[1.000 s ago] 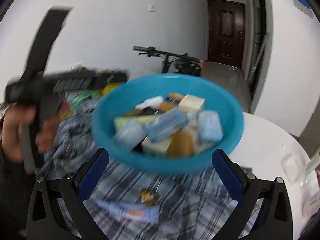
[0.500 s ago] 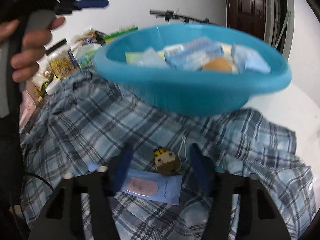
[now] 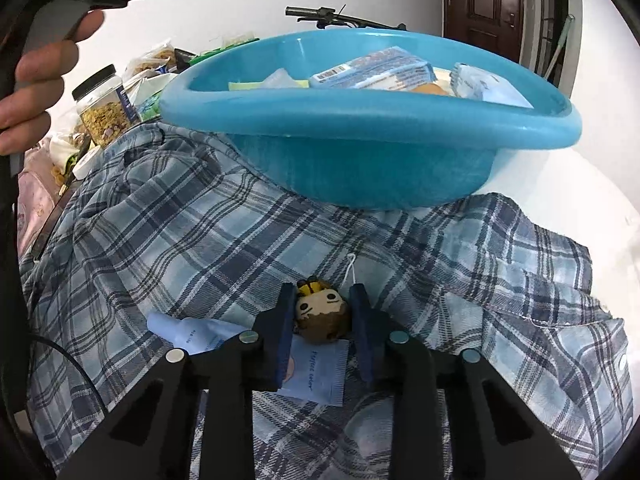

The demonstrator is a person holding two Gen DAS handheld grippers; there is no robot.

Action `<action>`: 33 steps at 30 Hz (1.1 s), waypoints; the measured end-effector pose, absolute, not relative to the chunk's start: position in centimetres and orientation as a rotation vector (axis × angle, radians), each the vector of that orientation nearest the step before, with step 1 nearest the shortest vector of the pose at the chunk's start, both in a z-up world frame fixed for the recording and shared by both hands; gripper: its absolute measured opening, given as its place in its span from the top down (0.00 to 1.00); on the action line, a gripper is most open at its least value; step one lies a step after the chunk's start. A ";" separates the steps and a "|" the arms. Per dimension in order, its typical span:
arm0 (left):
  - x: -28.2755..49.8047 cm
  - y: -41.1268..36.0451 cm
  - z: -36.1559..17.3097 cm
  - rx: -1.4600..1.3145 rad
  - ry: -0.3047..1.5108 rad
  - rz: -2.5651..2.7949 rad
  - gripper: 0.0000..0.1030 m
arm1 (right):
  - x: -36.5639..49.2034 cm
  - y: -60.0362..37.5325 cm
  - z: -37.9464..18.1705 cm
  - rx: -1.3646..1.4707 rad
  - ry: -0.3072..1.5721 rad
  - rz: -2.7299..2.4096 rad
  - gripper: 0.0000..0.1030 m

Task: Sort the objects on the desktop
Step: 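Grasp the figurine with the right tool while the left tool reaches the blue-and-white tube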

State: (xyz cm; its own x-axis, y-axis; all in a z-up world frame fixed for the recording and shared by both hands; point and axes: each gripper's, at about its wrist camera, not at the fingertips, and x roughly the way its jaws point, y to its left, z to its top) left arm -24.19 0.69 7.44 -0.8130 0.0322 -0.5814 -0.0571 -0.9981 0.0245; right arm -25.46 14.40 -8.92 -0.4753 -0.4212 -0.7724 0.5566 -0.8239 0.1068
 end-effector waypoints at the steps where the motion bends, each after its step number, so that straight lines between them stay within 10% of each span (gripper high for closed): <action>1: -23.9 0.8 7.7 -0.926 0.074 2.951 0.07 | -25.5 14.5 -8.9 1.135 0.209 -2.286 0.74; 23: -11.1 4.9 -1.3 -0.821 0.499 2.565 0.08 | -25.4 14.8 -9.0 1.140 0.168 -2.283 0.74; 33: -13.4 3.2 -4.6 -1.006 0.197 2.344 0.50 | -25.4 14.8 -9.0 1.137 0.182 -2.286 0.74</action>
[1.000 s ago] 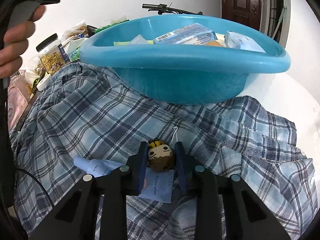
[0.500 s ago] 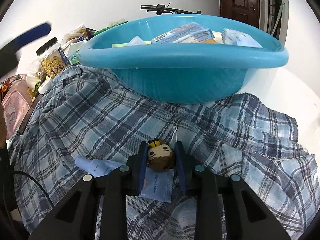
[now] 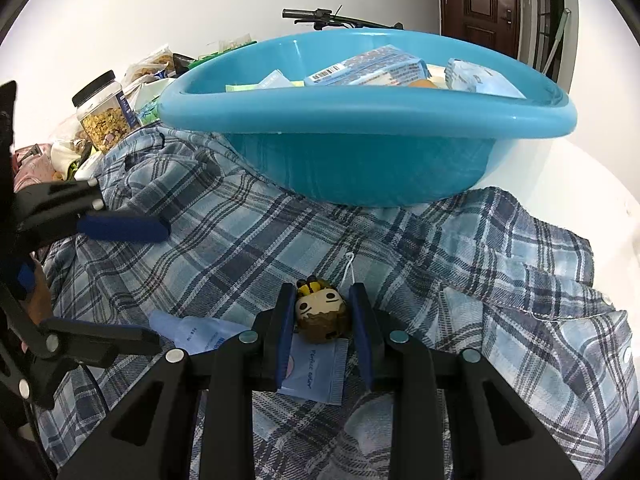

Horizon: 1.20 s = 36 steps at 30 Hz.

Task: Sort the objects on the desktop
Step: 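Grasp the figurine with the right tool while the left tool reaches the blue-and-white tube, then grasp the blue-and-white tube with the left tool and lift it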

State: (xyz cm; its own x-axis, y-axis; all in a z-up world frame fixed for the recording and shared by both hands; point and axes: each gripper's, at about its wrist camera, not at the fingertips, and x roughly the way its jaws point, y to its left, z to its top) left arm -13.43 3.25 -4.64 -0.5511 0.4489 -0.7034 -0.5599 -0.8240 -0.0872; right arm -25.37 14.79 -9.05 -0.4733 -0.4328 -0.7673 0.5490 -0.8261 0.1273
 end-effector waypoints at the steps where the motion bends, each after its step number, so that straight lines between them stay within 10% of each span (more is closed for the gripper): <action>1: -13.4 3.1 -4.7 -1.008 0.182 2.328 0.52 | -25.3 14.8 -9.0 1.137 0.182 -2.285 0.74; 13: -13.3 2.6 -5.5 -1.059 0.198 2.245 0.76 | -25.4 14.8 -9.1 1.135 0.177 -2.280 0.74; 36: -13.4 4.8 -7.5 -1.096 0.297 2.212 0.70 | -25.1 14.7 -9.0 1.131 0.213 -2.292 0.74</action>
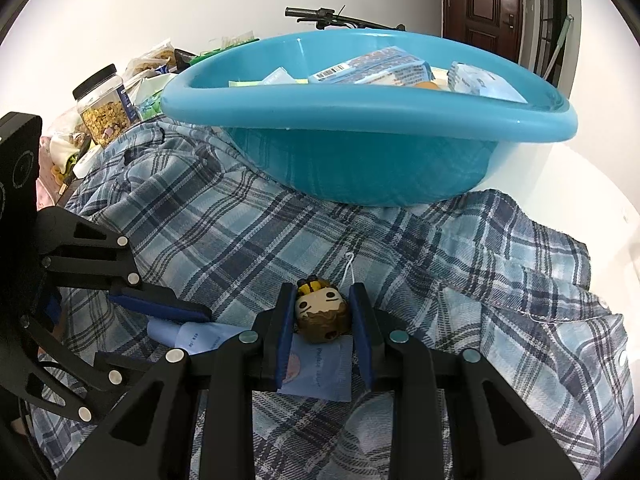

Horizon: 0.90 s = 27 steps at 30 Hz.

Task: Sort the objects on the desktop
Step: 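Grasp the blue-and-white tube with the left tool and lift it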

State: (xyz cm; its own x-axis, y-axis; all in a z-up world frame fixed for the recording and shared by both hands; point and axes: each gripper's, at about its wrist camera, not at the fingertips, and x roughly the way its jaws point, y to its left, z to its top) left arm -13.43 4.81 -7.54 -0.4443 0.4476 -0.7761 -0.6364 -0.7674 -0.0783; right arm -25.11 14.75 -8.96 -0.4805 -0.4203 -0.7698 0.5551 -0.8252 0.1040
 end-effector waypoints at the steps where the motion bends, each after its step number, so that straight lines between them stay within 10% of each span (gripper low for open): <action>1: -13.4 4.9 -7.5 -1.098 0.297 2.216 0.71 | -25.1 14.8 -8.9 1.131 0.211 -2.291 0.74; 27: -6.7 -0.4 -1.4 -0.980 0.139 2.450 0.73 | -24.8 16.3 -7.5 1.084 0.153 -2.353 0.75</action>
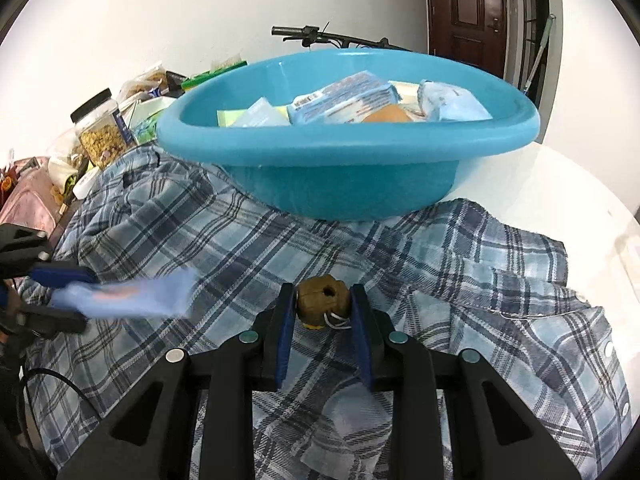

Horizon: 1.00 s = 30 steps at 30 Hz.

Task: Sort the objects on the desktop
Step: 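Grasp the blue-and-white tube with the left tool and lift it, then carry the tube and figurine over the basin with both tools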

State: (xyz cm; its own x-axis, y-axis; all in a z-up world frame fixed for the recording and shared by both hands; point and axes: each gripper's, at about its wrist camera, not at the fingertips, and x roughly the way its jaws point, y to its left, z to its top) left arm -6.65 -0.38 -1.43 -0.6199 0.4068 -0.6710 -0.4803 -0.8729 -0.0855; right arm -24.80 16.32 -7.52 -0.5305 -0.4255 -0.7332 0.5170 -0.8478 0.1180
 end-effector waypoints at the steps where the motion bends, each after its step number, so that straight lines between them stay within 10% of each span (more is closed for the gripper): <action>1: -6.5 -0.5 -0.9 -0.970 0.126 2.459 0.73 | -24.8 16.3 -7.4 1.082 0.154 -2.357 0.75; 30: -19.1 2.0 9.6 -0.785 0.003 2.811 0.73 | -25.2 15.9 -8.9 1.149 0.192 -2.319 0.75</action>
State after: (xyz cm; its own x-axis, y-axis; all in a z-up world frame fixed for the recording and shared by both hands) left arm -19.13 1.98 9.56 -0.8326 0.2122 -0.5117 -0.2132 -0.9753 -0.0575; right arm -25.18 15.86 -8.87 -0.4911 -0.4034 -0.7720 0.5250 -0.8443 0.1073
